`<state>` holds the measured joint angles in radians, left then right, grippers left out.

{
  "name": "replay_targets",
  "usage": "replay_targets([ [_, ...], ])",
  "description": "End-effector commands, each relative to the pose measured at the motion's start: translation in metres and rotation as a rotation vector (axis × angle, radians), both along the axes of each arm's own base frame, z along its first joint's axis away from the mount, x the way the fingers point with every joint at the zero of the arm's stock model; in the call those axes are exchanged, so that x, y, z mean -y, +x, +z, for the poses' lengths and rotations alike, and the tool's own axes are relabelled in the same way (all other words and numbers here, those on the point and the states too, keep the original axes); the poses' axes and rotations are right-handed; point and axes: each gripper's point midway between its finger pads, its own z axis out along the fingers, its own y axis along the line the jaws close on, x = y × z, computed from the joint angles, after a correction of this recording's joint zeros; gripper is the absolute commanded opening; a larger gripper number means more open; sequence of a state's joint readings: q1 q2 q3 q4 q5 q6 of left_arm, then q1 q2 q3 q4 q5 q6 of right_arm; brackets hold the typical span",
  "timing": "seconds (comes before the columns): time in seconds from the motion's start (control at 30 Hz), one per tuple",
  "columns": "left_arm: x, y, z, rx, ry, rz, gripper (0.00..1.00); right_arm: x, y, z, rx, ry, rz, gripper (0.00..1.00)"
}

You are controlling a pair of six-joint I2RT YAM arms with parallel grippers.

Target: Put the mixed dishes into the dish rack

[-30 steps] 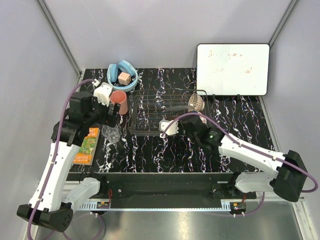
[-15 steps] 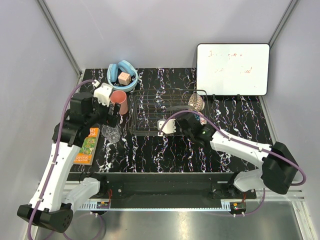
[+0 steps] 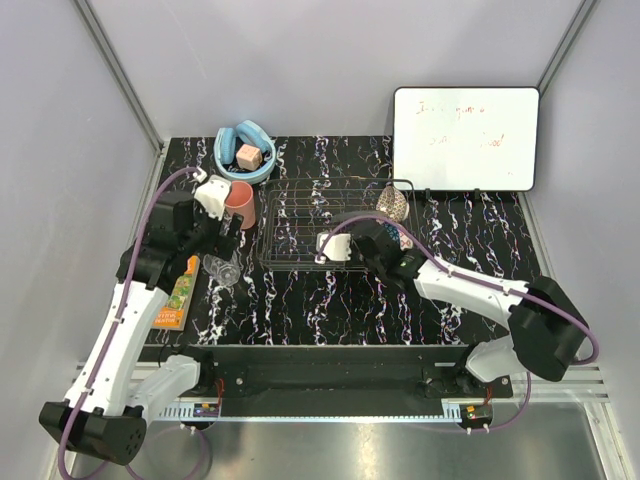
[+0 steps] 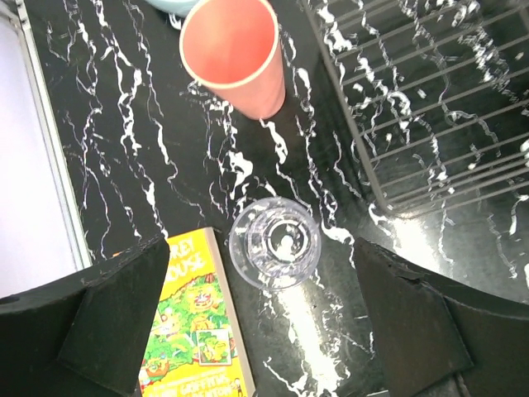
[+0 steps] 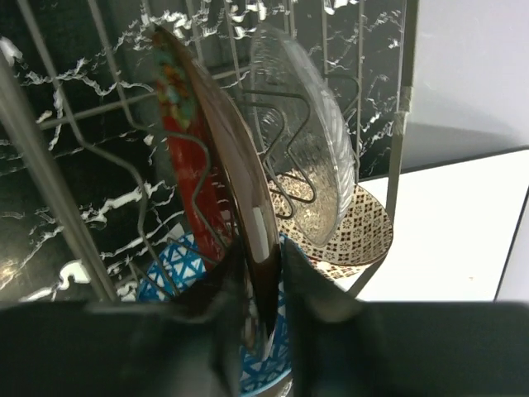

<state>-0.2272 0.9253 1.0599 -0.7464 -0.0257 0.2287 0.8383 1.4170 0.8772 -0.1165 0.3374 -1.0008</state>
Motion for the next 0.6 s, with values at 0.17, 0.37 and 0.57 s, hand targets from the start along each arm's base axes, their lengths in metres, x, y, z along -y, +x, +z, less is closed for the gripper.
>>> replay_targets([
  [0.17,-0.008,0.01,0.004,0.066,0.036,0.02,0.99,0.012,0.018,0.023,0.113,0.2,-0.18,0.54],
  [0.37,-0.017,0.009,-0.008,0.05,0.071,0.049,0.99,0.03,0.01,0.063,0.137,0.292,-0.281,0.78],
  [0.57,-0.036,0.007,-0.032,-0.001,0.099,0.094,0.99,0.041,-0.017,0.139,0.111,0.605,-0.35,1.0],
])
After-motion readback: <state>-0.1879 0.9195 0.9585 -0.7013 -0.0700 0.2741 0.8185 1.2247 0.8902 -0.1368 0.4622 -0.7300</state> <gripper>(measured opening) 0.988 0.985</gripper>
